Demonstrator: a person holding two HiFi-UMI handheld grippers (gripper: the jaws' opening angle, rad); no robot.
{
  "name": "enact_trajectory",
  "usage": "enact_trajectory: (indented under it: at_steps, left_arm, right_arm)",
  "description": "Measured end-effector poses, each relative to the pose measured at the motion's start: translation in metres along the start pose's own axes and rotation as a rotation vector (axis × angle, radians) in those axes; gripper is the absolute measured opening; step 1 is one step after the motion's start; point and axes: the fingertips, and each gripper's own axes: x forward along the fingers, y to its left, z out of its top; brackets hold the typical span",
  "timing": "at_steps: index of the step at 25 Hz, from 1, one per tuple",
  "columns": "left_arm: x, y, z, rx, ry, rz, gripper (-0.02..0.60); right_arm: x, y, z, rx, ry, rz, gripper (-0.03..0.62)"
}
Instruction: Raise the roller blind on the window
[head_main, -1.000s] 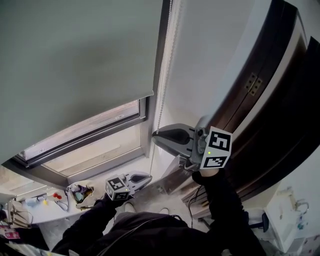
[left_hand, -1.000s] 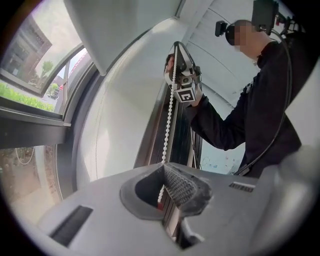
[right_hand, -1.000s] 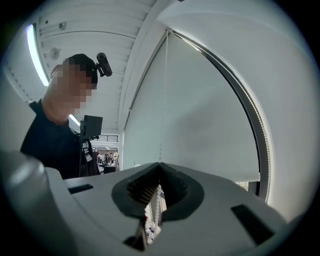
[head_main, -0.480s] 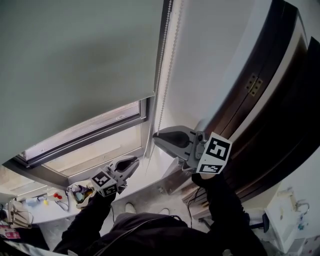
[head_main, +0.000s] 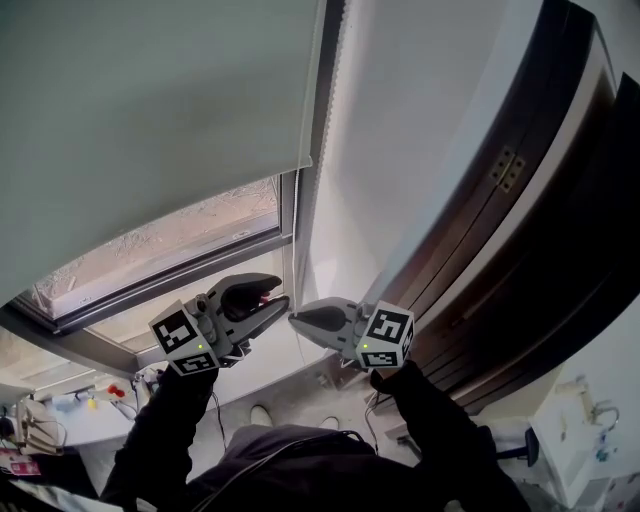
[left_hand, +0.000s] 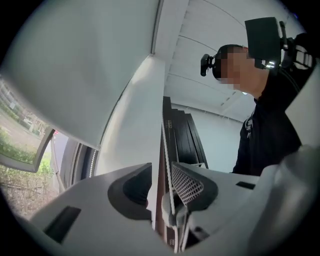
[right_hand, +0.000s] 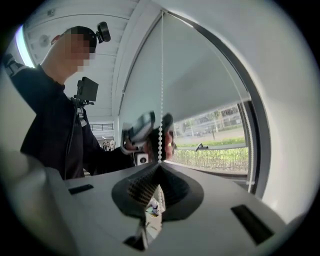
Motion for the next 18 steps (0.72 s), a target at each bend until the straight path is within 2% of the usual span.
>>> enact_trajectory:
  at_steps: [5, 8, 16, 18]
  left_arm:
    - [0.017, -0.012, 0.023, 0.041, 0.013, -0.042, 0.126]
    - [0.024, -0.017, 0.031, 0.046, 0.02, -0.07, 0.126]
    - [0.031, -0.021, 0.034, 0.068, 0.078, -0.102, 0.114]
    - [0.031, -0.019, 0.034, 0.058, 0.082, -0.098, 0.03]
  right_arm:
    - [0.018, 0.012, -0.082, 0.09, 0.13, 0.03, 0.008]
    - [0.022, 0.016, -0.112, 0.134, 0.163, 0.041, 0.008]
    - [0.023, 0.023, -0.116, 0.13, 0.168, 0.049, 0.008]
    - [0.022, 0.022, -0.116, 0.134, 0.165, 0.045, 0.008]
